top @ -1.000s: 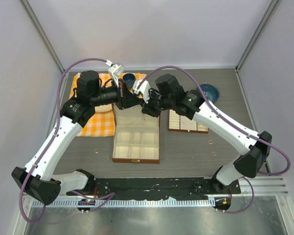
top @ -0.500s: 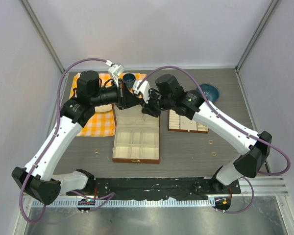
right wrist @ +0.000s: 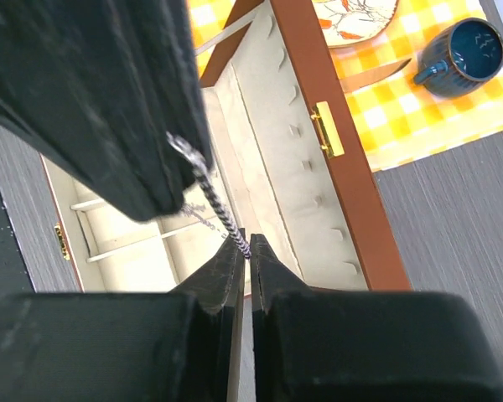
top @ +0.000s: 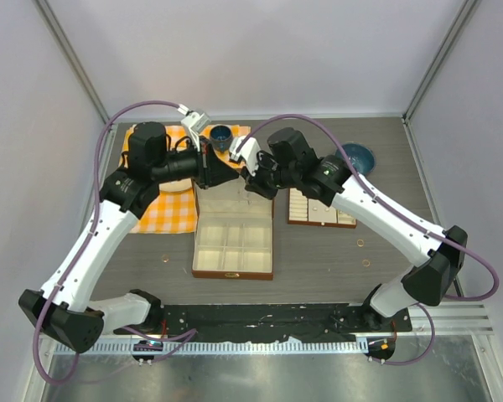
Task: Organize the mixed jewelry
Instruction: Place the jewelry in the jewelry box.
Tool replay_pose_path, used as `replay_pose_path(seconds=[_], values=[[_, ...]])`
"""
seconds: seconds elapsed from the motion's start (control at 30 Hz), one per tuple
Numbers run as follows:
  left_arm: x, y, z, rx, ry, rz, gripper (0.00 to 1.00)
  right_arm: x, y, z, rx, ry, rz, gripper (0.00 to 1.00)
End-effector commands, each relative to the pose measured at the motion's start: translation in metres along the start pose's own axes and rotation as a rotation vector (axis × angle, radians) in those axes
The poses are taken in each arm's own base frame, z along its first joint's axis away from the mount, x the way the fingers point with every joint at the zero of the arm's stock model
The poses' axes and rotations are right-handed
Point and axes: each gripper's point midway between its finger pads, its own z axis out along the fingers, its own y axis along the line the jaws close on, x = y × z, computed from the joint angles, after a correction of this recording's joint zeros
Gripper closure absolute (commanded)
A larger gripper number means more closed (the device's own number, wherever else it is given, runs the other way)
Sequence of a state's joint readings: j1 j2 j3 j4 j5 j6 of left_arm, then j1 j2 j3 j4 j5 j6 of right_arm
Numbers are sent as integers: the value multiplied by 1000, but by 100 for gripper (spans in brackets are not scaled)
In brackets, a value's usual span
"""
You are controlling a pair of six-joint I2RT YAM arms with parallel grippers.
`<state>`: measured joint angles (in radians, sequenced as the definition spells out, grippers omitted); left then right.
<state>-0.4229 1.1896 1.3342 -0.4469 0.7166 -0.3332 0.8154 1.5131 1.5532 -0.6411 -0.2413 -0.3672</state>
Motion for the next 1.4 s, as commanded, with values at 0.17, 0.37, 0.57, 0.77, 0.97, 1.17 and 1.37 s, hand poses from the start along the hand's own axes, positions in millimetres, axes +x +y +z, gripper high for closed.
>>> replay_pose_path(seconds=[0.17, 0.37, 0.57, 0.77, 0.97, 1.17, 1.37], values=[[18, 22, -10, -100, 33, 101, 100, -5, -19, -19, 106, -20, -22, 99], [32, 47, -5, -172, 62, 144, 100, 6, -24, -6, 115, 30, -11, 99], [45, 78, -1, -267, 86, 195, 100, 13, -28, 8, 119, 63, 2, 99], [50, 96, 4, -316, 94, 221, 100, 28, -28, 30, 100, 111, 11, 99], [54, 111, 6, -364, 100, 232, 100, 35, -34, 42, 119, 136, 8, 99], [58, 125, 9, -401, 105, 266, 100, 42, -44, 50, 165, 160, 17, 99], [56, 136, 11, -442, 103, 273, 100, 44, -57, 53, 234, 183, 24, 99]])
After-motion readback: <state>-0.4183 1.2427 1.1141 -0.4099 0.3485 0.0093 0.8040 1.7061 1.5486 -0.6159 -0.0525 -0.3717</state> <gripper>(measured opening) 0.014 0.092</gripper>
